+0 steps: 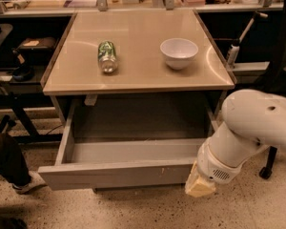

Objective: Close top drawer

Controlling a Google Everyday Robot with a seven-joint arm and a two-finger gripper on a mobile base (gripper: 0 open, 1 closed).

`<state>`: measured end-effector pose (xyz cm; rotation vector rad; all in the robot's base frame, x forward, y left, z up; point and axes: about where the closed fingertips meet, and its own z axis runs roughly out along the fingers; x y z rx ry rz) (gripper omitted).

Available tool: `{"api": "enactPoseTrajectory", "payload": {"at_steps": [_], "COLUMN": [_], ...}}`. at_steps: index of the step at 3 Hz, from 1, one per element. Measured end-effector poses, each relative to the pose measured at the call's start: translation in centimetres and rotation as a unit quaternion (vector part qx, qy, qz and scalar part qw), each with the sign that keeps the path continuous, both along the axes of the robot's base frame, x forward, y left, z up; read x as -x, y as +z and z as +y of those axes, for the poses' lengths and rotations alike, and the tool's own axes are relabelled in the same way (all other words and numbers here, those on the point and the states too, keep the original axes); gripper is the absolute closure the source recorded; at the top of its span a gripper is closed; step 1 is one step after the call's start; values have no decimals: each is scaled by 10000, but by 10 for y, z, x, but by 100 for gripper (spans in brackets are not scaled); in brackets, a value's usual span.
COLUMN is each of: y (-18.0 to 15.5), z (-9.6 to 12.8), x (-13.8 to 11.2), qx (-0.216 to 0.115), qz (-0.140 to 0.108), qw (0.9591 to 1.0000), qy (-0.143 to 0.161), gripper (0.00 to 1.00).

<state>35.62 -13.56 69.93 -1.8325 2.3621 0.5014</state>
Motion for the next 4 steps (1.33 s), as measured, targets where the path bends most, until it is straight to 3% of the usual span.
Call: {"api": "enactPoseTrajectory", "payload": {"at_steps": [2, 3, 4], "y": [-35, -26, -26], "z": [27, 32, 32], "x": [-39, -57, -58], "qx": [-332, -323, -324], "qz": [-58, -247, -253], "qw": [9993, 9991, 9991], "qy": [-146, -86, -84], "gripper": [100, 100, 81]}}
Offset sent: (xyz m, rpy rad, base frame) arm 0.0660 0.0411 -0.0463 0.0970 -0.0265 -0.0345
